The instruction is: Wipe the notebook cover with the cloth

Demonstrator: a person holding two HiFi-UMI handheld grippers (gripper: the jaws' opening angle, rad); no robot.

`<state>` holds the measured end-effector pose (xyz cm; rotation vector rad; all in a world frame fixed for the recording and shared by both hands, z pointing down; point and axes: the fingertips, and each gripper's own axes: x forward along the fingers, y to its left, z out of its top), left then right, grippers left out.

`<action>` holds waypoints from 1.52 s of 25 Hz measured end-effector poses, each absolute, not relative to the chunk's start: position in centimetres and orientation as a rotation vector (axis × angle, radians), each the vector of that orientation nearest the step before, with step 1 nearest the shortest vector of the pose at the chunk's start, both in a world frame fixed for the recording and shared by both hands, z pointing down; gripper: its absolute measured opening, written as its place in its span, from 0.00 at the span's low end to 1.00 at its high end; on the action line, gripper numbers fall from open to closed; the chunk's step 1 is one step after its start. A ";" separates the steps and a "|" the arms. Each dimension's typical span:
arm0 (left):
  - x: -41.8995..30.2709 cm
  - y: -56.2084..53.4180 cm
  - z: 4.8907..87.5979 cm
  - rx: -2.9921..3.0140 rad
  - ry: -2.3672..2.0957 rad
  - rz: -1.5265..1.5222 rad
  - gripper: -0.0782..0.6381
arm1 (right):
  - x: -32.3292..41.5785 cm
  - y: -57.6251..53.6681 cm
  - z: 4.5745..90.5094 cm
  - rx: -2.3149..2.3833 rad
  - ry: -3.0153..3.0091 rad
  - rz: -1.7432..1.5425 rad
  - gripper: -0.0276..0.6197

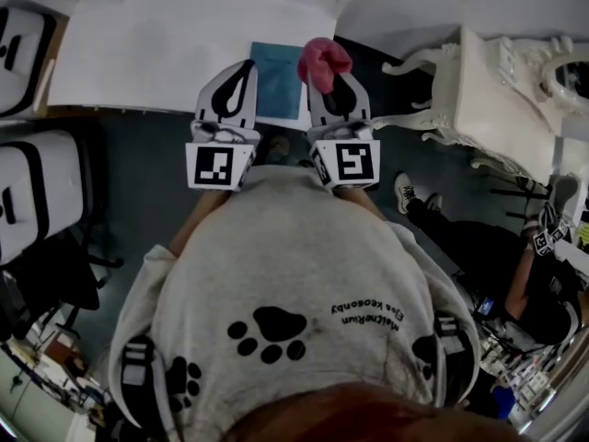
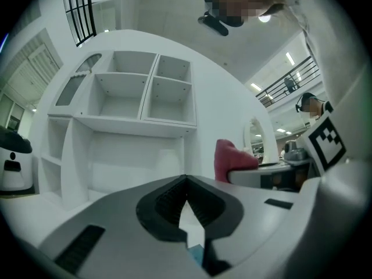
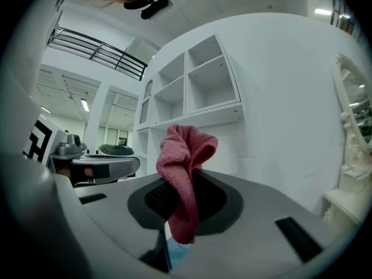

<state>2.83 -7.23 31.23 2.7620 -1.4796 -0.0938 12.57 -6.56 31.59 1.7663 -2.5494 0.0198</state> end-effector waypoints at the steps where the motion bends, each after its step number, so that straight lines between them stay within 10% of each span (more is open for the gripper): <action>1: 3.1 -7.7 31.4 2.761 -1.485 -0.086 0.13 | 12.7 -7.2 31.7 1.756 -2.556 0.024 0.14; 38: -0.2 -14.0 43.8 2.655 -1.353 0.253 0.13 | 7.6 -17.4 42.7 1.318 -2.450 0.146 0.14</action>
